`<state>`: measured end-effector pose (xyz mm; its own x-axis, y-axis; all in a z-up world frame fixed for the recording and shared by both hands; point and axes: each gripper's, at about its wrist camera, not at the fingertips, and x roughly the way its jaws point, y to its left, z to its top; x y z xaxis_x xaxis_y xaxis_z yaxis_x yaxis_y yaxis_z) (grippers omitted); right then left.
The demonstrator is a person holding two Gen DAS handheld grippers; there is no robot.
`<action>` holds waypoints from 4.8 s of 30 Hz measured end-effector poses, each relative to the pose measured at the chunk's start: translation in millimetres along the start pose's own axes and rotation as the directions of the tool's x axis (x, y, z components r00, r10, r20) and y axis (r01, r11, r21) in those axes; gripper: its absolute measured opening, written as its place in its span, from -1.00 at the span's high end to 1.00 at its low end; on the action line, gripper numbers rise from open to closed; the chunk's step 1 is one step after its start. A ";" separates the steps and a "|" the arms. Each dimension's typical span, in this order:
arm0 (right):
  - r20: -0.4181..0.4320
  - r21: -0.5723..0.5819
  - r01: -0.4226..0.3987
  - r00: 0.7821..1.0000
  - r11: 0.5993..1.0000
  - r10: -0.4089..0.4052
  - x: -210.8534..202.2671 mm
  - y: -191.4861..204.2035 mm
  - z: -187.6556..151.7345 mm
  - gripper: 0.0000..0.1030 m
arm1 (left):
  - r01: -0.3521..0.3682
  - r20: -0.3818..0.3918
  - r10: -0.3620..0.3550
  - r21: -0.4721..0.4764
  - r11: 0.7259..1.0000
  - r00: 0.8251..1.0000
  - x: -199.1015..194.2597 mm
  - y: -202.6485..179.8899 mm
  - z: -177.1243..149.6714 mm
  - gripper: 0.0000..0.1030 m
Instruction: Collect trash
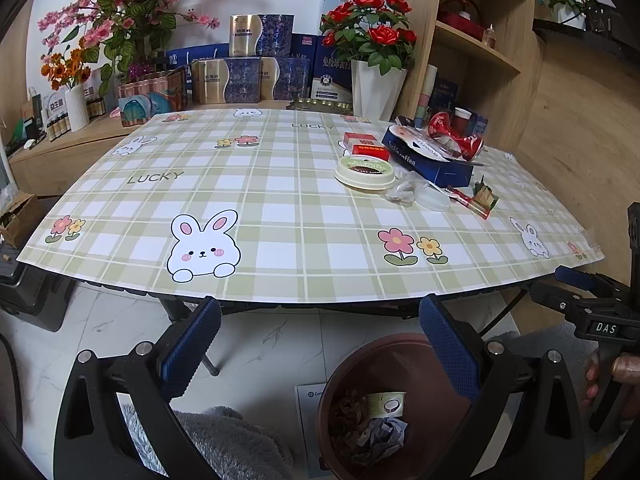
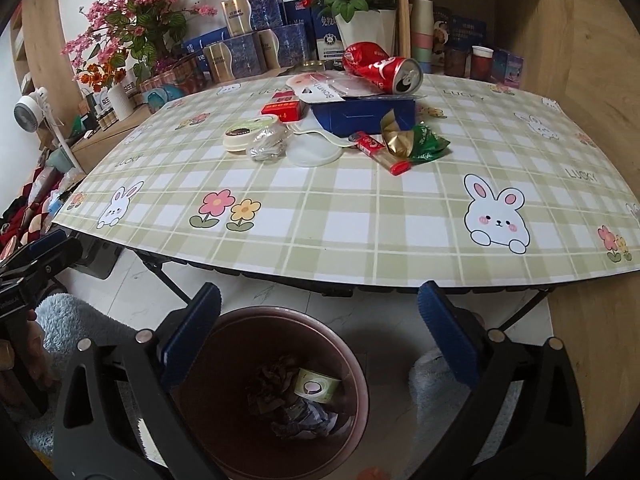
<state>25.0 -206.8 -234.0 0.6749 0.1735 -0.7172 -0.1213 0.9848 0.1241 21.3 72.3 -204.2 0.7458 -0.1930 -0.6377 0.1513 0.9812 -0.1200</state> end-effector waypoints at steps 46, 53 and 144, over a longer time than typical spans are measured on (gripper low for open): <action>0.113 0.023 0.072 0.991 0.997 -0.074 33.4 -91.9 68.1 -0.89 | 0.186 -0.199 -0.151 0.166 0.969 0.968 163.4 -98.0 121.2 0.07; 0.085 0.020 0.061 0.994 0.998 -0.063 43.2 -95.6 65.5 -0.89 | 0.180 -0.237 -0.135 0.182 0.967 0.962 192.7 -104.9 126.9 0.10; 0.073 0.002 -0.233 0.970 0.972 0.232 -8.2 -38.0 81.5 0.43 | 0.259 -0.102 -0.262 -0.044 0.965 0.960 20.7 -52.0 56.3 0.83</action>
<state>83.5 -245.4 -177.0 0.6796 0.3974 -0.6167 -0.2742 0.9173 0.2889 65.4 16.9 -168.3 0.6096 -0.4414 -0.6585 0.3102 0.8972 -0.3142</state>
